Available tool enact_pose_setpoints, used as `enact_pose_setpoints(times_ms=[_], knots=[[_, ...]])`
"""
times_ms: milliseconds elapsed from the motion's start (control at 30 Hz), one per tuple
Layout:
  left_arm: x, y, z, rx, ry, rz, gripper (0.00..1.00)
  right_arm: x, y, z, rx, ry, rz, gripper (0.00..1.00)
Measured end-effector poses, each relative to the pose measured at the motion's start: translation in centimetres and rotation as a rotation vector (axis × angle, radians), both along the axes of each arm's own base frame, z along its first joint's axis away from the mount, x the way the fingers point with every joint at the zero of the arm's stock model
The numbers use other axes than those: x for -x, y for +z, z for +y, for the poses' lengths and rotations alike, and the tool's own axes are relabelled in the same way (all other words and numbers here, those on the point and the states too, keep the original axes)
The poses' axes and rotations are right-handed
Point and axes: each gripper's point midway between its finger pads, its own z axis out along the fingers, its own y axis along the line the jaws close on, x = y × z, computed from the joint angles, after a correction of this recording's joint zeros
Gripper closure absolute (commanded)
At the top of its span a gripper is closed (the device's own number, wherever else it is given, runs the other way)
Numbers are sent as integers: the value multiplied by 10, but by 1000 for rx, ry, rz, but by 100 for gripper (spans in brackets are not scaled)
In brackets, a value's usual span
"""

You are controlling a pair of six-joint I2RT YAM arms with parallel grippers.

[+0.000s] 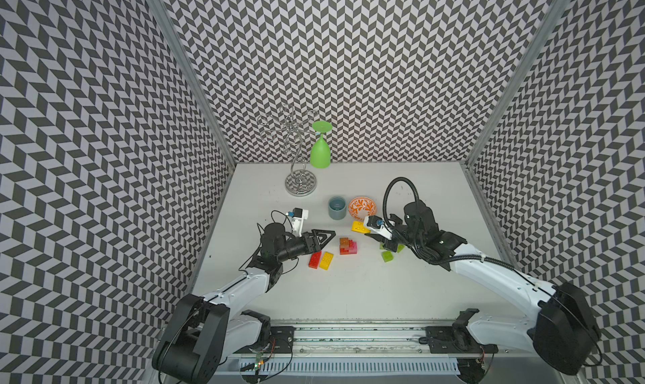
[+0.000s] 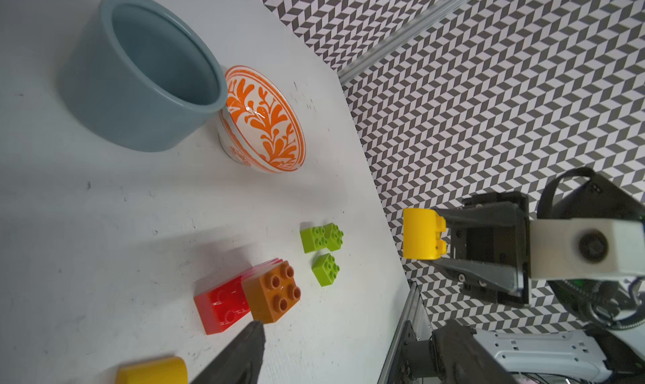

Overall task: Assemble the letter s with lego
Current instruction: Pick up the lego brick from the center of the board, then assemble the lego brick with the lego brick.

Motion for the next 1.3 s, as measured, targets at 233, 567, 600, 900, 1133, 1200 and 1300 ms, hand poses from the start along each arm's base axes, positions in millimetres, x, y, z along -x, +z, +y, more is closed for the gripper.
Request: enact_pose_setpoints(times_ms=[233,567,600,900,1133,1200,1300], knots=[[1,-1,-8,8,-14,-51,11,5,-48,6,78,84,153,88],[4,-22,-20,-11,-41,-31,10,-4,-55,20,100,158,187,88],[3,-24,-21,-12,-40,-24,10,-3,-54,21,97,165,186,88],[3,-48,-27,12,-70,84,13,-5,-60,30,84,214,210,88],[7,-50,-32,47,-112,141,14,-5,-65,31,70,234,231,89],[5,-45,-34,55,-121,135,14,-6,-64,31,59,238,231,89],[0,-40,-38,63,-132,127,15,-8,-64,31,48,244,227,90]])
